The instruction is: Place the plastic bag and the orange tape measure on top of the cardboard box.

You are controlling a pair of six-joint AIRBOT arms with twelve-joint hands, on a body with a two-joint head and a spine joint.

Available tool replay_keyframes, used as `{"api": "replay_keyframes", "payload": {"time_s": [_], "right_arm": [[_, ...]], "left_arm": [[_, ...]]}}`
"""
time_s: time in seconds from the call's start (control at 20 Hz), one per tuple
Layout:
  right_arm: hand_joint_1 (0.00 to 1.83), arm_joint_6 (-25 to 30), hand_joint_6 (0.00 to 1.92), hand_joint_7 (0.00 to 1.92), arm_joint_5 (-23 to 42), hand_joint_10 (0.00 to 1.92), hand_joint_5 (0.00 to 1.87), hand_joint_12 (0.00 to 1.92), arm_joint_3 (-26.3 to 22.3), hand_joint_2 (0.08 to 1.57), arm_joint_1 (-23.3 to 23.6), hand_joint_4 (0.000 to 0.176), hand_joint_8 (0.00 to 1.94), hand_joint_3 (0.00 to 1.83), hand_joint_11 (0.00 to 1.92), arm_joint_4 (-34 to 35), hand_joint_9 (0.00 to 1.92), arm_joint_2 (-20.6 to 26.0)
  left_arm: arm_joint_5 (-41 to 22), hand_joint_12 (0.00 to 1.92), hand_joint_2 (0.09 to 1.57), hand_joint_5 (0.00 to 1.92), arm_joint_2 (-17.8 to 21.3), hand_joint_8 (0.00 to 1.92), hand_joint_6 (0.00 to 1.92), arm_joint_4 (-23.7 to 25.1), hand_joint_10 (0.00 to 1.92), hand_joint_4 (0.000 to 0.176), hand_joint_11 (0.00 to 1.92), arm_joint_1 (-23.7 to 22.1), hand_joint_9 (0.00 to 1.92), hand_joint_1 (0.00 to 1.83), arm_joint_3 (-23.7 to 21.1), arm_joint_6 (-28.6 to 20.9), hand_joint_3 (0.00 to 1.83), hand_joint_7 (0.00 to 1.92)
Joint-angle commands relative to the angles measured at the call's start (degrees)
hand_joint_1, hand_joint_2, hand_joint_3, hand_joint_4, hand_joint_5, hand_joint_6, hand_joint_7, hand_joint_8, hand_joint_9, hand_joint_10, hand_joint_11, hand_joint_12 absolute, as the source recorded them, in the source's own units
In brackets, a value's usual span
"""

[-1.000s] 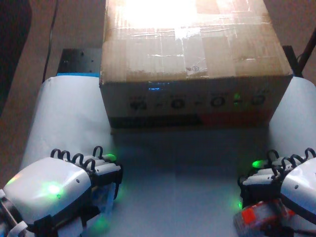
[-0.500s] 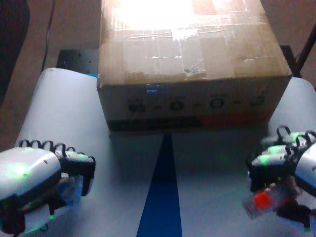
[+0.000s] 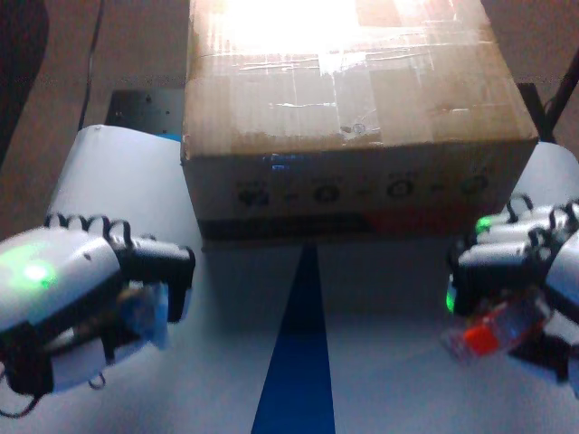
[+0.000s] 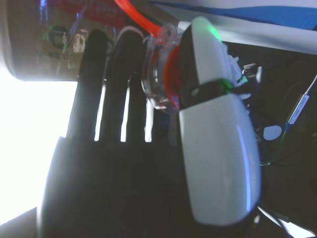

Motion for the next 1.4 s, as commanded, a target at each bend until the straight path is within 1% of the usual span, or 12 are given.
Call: {"api": "replay_keyframes", "payload": {"time_s": [0.0,0.05,0.1,0.15,0.25,0.3,0.4,0.5,0.55,0.6,1.2,1.35], "right_arm": [[1.36,0.2,0.77,0.72,-7.8,1.51,1.0,1.68,0.0,1.18,1.5,0.0,1.44,0.0,0.82,-2.7,0.76,0.4],[1.27,0.2,0.83,0.77,-8.3,1.39,1.05,1.64,0.0,1.15,2.6,0.0,1.4,0.0,1.01,-3.3,1.04,0.8],[1.24,0.2,0.89,0.73,-9.2,1.38,1.03,1.63,0.1,1.17,3.2,0.0,1.46,0.0,1.03,-3.6,1.09,1.3],[1.36,0.2,0.72,0.76,-10.2,1.51,1.01,1.69,0.2,1.17,3.5,0.0,1.38,0.0,1.08,-3.9,0.83,1.8],[1.24,0.2,0.91,0.72,-10.8,1.45,1.02,1.63,0.7,1.17,4.6,0.0,1.48,0.0,1.18,-4.6,1.17,2.3],[1.32,0.2,0.99,0.67,-11.2,1.55,0.93,1.64,1.1,1.2,5.5,0.0,1.45,0.0,1.18,-4.9,0.81,2.5],[1.34,0.2,1.09,0.64,-11.9,1.57,0.89,1.66,1.8,1.22,6.6,0.0,1.45,0.0,1.16,-5.2,0.69,2.6],[1.34,0.2,1.04,0.64,-12.1,1.59,0.88,1.66,2.7,1.22,9.0,0.0,1.46,0.0,1.17,-5.8,0.7,2.6],[1.34,0.2,1.08,0.62,-12.1,1.59,0.88,1.67,3.3,1.23,10.0,0.0,1.47,0.0,1.16,-6.1,0.69,2.6],[1.34,0.2,1.06,0.63,-12.1,1.58,0.88,1.66,3.8,1.22,11.0,0.0,1.49,0.0,1.16,-6.1,0.71,2.6],[1.34,-6.2,1.06,0.63,-11.6,1.57,0.88,1.66,8.9,1.22,21.7,0.0,1.49,0.0,1.17,-6.1,0.71,2.0],[1.34,-7.8,1.06,0.63,-7.0,1.57,0.88,1.66,12.3,1.22,27.3,0.0,1.49,0.0,1.17,-6.1,0.71,-1.7]], "left_arm": [[9.8,1.72,1.28,0.62,0.8,1.5,1.5,2.3,1.59,0.0,0.55,-1.1,0.69,1.32,-0.3,-0.6,0.0,0.62],[11.2,1.71,1.26,0.66,1.6,1.45,1.46,2.9,1.53,0.0,0.56,-1.7,0.72,1.32,-0.6,-0.6,0.0,0.65],[12.3,1.72,1.26,0.67,2.1,1.47,1.46,3.7,1.55,0.0,0.52,-2.3,0.69,1.32,-0.8,-0.6,0.0,0.63],[13.0,1.68,1.24,0.68,2.6,1.37,1.42,4.3,1.52,0.0,0.58,-3.1,0.74,1.33,-0.8,-0.6,0.0,0.68],[13.5,1.73,1.22,0.7,2.9,1.34,1.3,4.7,1.51,0.0,0.77,-6.2,0.82,1.34,-0.5,-0.5,0.0,0.71],[14.1,1.76,1.21,0.72,3.0,1.32,1.25,4.7,1.49,0.0,0.82,-8.2,0.86,1.33,-0.3,0.1,0.0,0.74],[15.6,1.74,1.21,0.71,3.0,1.33,1.27,4.7,1.5,0.0,0.69,-10.2,0.8,1.34,0.0,1.4,0.0,0.75],[17.7,1.77,1.2,0.76,2.9,1.32,1.18,4.7,1.41,0.0,0.73,-12.3,0.85,1.22,0.5,2.2,0.0,0.91],[17.9,1.91,1.2,0.77,2.9,1.19,1.11,4.7,1.63,0.0,0.69,-13.5,0.76,1.32,0.7,3.1,0.0,0.86],[17.9,1.92,1.19,0.79,2.5,1.12,1.07,4.7,1.65,0.0,0.69,-15.0,0.76,1.35,1.2,3.7,0.0,0.86],[16.6,1.92,1.19,0.8,-4.9,1.11,1.06,4.7,1.65,0.0,0.69,-27.9,0.76,1.36,9.0,5.8,0.0,0.87],[14.8,1.92,1.19,0.8,-7.1,1.11,1.06,4.7,1.65,0.0,0.69,-30.4,0.76,1.36,11.5,5.7,0.0,0.87]]}}
